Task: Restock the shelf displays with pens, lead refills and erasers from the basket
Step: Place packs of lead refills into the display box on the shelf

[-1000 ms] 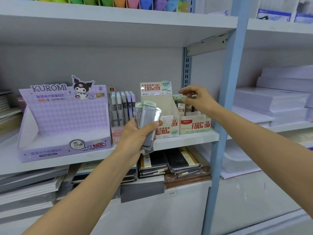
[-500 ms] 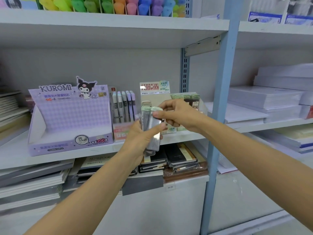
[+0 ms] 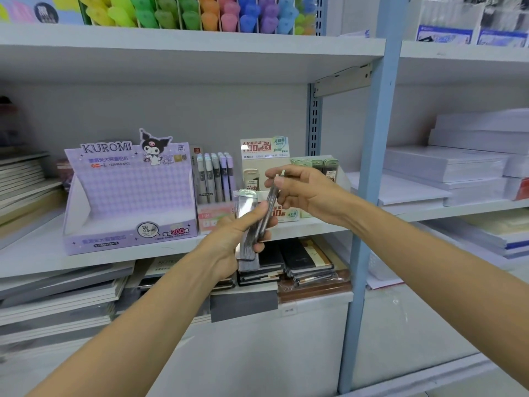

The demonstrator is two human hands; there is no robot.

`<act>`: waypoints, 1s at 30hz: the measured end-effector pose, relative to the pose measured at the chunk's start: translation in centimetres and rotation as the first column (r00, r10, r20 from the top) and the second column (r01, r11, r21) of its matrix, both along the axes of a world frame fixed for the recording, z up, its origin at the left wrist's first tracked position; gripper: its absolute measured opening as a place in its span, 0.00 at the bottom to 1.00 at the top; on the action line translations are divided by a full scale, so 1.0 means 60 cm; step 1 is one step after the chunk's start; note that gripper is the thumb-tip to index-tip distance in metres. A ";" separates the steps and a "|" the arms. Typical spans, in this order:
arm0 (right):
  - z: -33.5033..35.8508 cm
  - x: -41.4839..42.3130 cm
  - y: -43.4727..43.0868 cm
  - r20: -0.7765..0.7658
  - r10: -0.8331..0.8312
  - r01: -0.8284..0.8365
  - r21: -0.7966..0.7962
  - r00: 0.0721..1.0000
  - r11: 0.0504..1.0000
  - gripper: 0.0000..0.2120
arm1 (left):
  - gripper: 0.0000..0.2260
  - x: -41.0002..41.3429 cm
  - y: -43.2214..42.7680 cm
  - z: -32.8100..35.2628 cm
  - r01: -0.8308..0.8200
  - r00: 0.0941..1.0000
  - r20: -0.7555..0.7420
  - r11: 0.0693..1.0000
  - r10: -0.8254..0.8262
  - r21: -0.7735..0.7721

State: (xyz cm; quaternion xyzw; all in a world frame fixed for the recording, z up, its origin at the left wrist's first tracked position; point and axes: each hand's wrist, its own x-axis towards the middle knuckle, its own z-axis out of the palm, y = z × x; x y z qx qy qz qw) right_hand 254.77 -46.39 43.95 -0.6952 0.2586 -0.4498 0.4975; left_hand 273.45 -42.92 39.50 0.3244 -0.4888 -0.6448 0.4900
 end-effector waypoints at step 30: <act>-0.035 -0.002 0.030 -0.056 -0.288 0.288 -0.001 0.956 0.958 0.20 | 0.24 -0.029 0.008 -0.020 -0.284 0.958 0.001 0.955 0.286 -0.087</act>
